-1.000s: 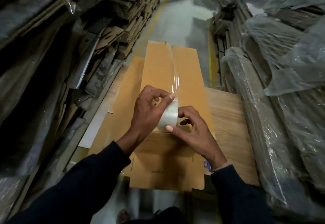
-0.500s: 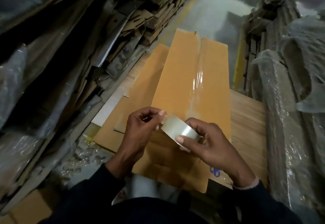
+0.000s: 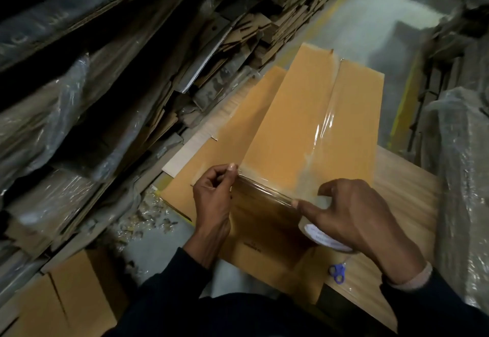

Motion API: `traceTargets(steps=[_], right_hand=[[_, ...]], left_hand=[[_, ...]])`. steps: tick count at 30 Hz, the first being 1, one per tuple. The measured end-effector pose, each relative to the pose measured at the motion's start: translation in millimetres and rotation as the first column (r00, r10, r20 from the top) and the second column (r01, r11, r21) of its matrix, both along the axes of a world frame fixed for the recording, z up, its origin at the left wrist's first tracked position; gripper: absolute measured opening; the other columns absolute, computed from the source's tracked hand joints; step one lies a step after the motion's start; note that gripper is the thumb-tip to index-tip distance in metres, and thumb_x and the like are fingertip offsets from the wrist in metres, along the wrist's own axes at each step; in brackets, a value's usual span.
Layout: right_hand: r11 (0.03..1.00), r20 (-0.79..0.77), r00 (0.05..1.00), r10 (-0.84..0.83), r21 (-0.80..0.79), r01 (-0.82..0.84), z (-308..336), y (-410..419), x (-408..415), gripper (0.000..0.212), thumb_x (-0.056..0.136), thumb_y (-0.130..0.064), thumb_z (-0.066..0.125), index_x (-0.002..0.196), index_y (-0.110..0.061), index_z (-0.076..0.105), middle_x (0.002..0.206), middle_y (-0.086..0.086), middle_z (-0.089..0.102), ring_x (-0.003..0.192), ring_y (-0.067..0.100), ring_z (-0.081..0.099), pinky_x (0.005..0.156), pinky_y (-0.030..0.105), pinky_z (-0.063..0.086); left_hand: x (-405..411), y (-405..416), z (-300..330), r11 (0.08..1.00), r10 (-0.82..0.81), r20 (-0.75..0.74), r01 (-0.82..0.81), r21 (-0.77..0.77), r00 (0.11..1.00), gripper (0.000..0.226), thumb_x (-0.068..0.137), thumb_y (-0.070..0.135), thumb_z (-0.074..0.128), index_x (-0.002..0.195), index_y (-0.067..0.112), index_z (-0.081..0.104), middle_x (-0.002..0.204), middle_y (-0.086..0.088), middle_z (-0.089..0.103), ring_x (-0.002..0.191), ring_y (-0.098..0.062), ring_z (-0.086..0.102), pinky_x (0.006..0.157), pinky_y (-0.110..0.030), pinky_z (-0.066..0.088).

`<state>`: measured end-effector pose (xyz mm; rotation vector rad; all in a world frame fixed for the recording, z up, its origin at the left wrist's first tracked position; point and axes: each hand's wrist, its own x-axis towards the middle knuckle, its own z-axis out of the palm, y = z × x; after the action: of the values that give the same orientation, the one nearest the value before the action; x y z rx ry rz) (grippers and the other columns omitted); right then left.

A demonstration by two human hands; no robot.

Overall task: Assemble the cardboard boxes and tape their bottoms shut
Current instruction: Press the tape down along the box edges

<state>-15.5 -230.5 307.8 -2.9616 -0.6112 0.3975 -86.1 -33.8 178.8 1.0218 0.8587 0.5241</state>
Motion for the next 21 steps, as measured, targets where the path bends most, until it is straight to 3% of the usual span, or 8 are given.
traceTargets(steps=[3, 8, 11, 17, 19, 21], right_hand=[[0.999, -0.023, 1.0, -0.015, -0.051, 0.014, 7, 4, 5, 0.073, 0.085, -0.079, 0.062, 0.126, -0.021, 0.074, 0.109, 0.003, 0.076, 0.097, 0.024, 0.071, 0.067, 0.028, 0.043], [0.994, -0.008, 0.999, -0.031, -0.107, 0.03, 5, 12, 12, 0.074, 0.087, -0.076, 0.064, 0.134, -0.019, 0.069, 0.119, 0.005, 0.072, 0.105, 0.027, 0.068, 0.07, 0.029, 0.041], [0.991, -0.015, 0.999, -0.041, -0.129, 0.039, -1, 13, 16, 0.072, 0.086, -0.077, 0.065, 0.131, -0.02, 0.07, 0.114, 0.005, 0.072, 0.098, 0.027, 0.066, 0.069, 0.03, 0.043], [0.991, 0.001, 0.999, -0.034, -0.127, 0.034, -6, 12, 21, 0.07, 0.086, -0.075, 0.066, 0.13, -0.02, 0.071, 0.114, 0.005, 0.072, 0.102, 0.028, 0.068, 0.071, 0.03, 0.044], [0.99, 0.002, 1.0, -0.022, -0.138, 0.022, -7, 12, 20, 0.068, 0.086, -0.074, 0.066, 0.127, -0.02, 0.072, 0.112, 0.004, 0.071, 0.101, 0.028, 0.067, 0.071, 0.031, 0.045], [0.99, 0.003, 1.0, -0.021, -0.14, 0.021, -7, 12, 20, 0.068, 0.087, -0.074, 0.065, 0.127, -0.02, 0.071, 0.113, 0.005, 0.071, 0.101, 0.029, 0.067, 0.071, 0.031, 0.046]], left_hand=[[3, -6, -2, 0.999, 0.036, -0.009, -0.035, 0.004, 0.999, 0.007, 0.095, 0.017, 0.077, 0.099, 0.011, 0.079, 0.091, -0.005, 0.072, 0.076, -0.003, 0.061, 0.064, -0.017, 0.049], [8, -7, -7, 0.998, 0.068, -0.025, -0.068, 0.014, 0.997, 0.005, 0.095, 0.017, 0.077, 0.091, 0.016, 0.079, 0.084, -0.003, 0.071, 0.072, -0.006, 0.056, 0.063, -0.02, 0.047], [8, -6, -11, 0.998, 0.038, -0.038, -0.04, -0.051, 0.999, 0.005, 0.095, 0.018, 0.077, 0.091, 0.015, 0.078, 0.079, -0.003, 0.067, 0.071, -0.013, 0.054, 0.057, -0.024, 0.042], [16, 3, -12, 0.977, -0.117, -0.15, 0.088, -0.192, 0.982, 0.007, 0.098, 0.011, 0.068, 0.091, 0.013, 0.07, 0.065, 0.002, 0.059, 0.057, -0.009, 0.047, 0.052, -0.024, 0.038], [16, 7, -15, 0.979, -0.159, -0.224, 0.124, -0.163, 0.962, 0.004, 0.099, 0.011, 0.066, 0.096, 0.013, 0.069, 0.07, 0.0, 0.061, 0.058, -0.009, 0.05, 0.051, -0.022, 0.041], [15, 14, -21, 0.989, -0.145, -0.277, 0.139, -0.041, 0.95, 0.007, 0.1, 0.012, 0.067, 0.107, 0.01, 0.067, 0.081, -0.002, 0.067, 0.067, -0.011, 0.058, 0.055, -0.02, 0.046]])
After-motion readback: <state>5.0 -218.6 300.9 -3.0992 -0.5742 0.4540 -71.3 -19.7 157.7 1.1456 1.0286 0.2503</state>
